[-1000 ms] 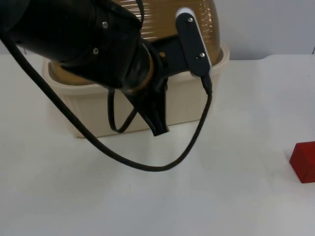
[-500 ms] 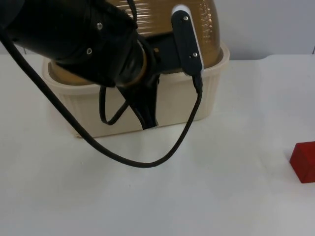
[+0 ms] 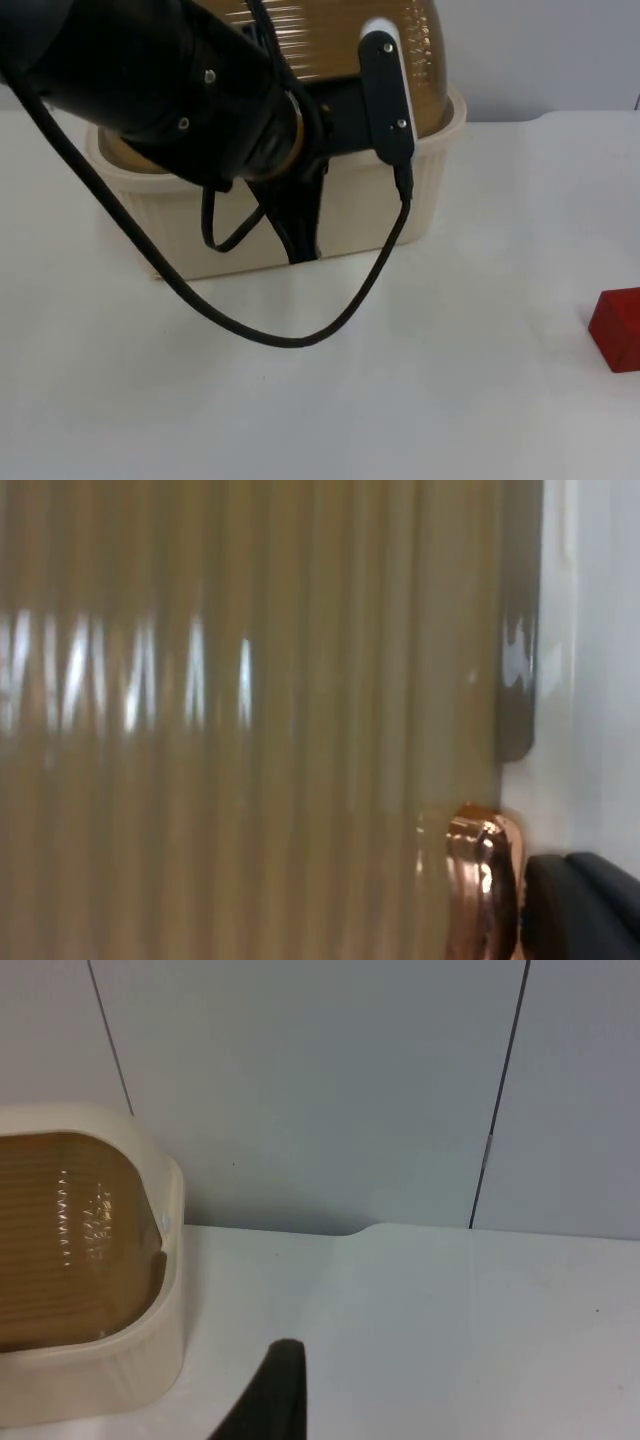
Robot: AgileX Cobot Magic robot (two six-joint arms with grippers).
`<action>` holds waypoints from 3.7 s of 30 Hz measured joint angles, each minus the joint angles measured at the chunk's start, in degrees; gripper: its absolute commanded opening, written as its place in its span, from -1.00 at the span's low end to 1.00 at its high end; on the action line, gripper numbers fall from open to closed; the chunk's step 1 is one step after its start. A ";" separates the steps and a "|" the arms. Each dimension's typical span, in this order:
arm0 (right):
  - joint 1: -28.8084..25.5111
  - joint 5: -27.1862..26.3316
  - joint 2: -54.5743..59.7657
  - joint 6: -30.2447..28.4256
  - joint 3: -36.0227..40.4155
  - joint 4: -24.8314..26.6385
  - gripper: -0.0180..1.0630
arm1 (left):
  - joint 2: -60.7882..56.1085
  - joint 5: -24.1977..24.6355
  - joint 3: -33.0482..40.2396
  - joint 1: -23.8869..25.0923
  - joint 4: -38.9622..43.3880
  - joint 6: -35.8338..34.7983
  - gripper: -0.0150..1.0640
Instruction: Open the box lid with the left hand, place the block into the box with the right hand, then close the box lid with the left hand.
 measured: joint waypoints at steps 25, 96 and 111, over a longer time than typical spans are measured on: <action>0.00 0.00 0.00 0.00 0.00 0.00 0.76 | 0.11 8.99 0.00 0.00 3.83 -4.48 -0.98; 0.00 -0.38 0.00 1.88 0.00 0.42 0.76 | -41.30 -3.07 -2.98 34.64 -71.99 24.09 -0.98; 0.00 -0.04 0.00 2.09 0.00 0.42 0.76 | -41.30 -7.64 -2.98 34.64 -72.72 20.51 0.90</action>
